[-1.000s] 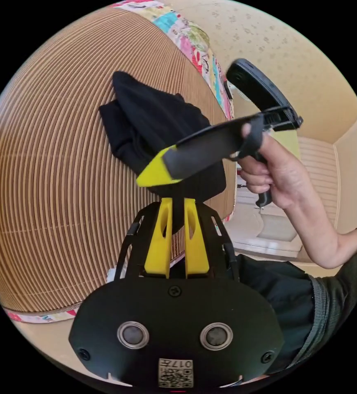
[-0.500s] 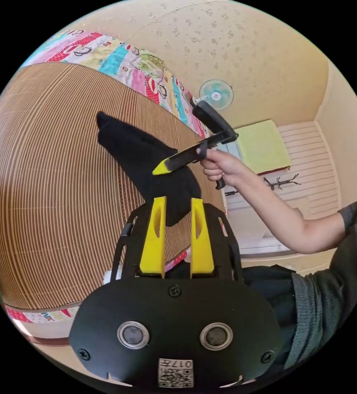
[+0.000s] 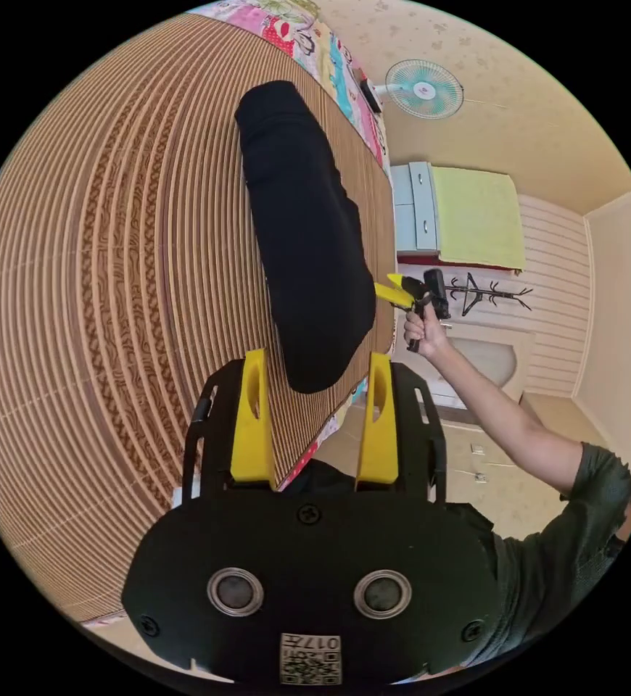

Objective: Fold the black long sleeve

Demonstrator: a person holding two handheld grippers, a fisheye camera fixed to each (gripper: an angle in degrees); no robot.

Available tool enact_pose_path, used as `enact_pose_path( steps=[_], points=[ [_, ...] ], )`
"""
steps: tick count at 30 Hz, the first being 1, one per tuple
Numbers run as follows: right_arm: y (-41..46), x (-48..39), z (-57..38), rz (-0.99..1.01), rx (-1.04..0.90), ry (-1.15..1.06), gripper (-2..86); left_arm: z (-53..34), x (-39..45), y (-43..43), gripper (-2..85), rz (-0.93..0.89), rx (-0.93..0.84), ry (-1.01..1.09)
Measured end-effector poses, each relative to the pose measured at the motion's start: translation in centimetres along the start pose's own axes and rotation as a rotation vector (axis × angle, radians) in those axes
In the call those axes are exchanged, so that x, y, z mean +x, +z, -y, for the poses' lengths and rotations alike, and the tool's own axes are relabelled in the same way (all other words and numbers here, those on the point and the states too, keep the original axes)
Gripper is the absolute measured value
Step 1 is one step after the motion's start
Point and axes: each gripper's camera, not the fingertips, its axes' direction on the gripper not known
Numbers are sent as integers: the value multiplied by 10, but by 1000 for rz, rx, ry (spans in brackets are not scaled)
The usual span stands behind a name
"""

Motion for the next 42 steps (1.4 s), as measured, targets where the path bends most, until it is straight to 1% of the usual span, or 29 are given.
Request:
enact_pose_path(
  steps=[2, 4, 6, 8, 9, 11, 13, 14, 15, 18, 19, 23, 25, 29, 31, 33, 34, 36, 37, 39, 41, 42],
  points=[
    [-5, 10, -3, 40, 3, -18, 197, 14, -6, 1, 187, 16, 61, -54],
    [-2, 21, 5, 37, -52, -26, 212, 32, -12, -3, 191, 2, 121, -95],
    [9, 35, 26, 27, -138, -35, 231, 49, -18, -4, 192, -20, 129, -115],
    [20, 45, 42, 61, -193, -44, 237, 66, -23, -3, 189, -42, 120, -124],
    [29, 53, 50, 96, -232, -42, 235, 78, -24, 2, 184, -73, 85, -119],
    [44, 67, 53, 174, -274, -23, 225, 94, -26, 6, 182, -43, 25, -141],
    [61, 86, 47, 286, -326, 54, 209, 104, -21, 5, 168, 15, -16, -118],
    [68, 98, 38, 363, -333, 101, 197, 105, -19, 5, 166, 28, -26, -114],
    [70, 106, 25, 395, -333, 104, 185, 105, -15, 5, 159, 53, -44, -113],
    [57, 116, -14, 411, -324, 84, 157, 94, 0, 7, 129, 79, -90, -98],
    [51, 118, -24, 421, -312, 84, 153, 86, 6, 12, 125, 63, -125, -101],
    [-21, 135, -85, 482, -195, 82, 136, 59, 41, 41, 118, -23, -221, -102],
    [-62, 138, -100, 456, -171, 40, 134, 49, 76, 76, 116, -89, -265, -105],
    [-171, 155, -105, 390, -104, -60, 132, 59, 145, 142, 116, -173, -266, -52],
    [-220, 160, -100, 330, -85, -94, 133, 80, 194, 192, 117, -236, -268, -13],
    [-279, 165, -90, 204, -67, -128, 135, 101, 232, 230, 119, -263, -275, 26],
    [-291, 169, -88, 164, -61, -116, 136, 117, 255, 254, 122, -269, -285, 48],
    [-334, 197, -87, -43, 6, 31, 141, 138, 281, 286, 131, -248, -314, 59],
    [-344, 205, -89, -97, 35, 80, 142, 150, 290, 306, 134, -222, -345, 43],
    [-369, 239, -113, -273, 140, 292, 139, 160, 292, 326, 135, -178, -415, 32],
    [-367, 261, -142, -305, 202, 393, 123, 162, 285, 328, 134, -95, -482, 54],
    [-355, 275, -163, -261, 225, 445, 104, 159, 274, 317, 133, -12, -507, 74]
  ],
)
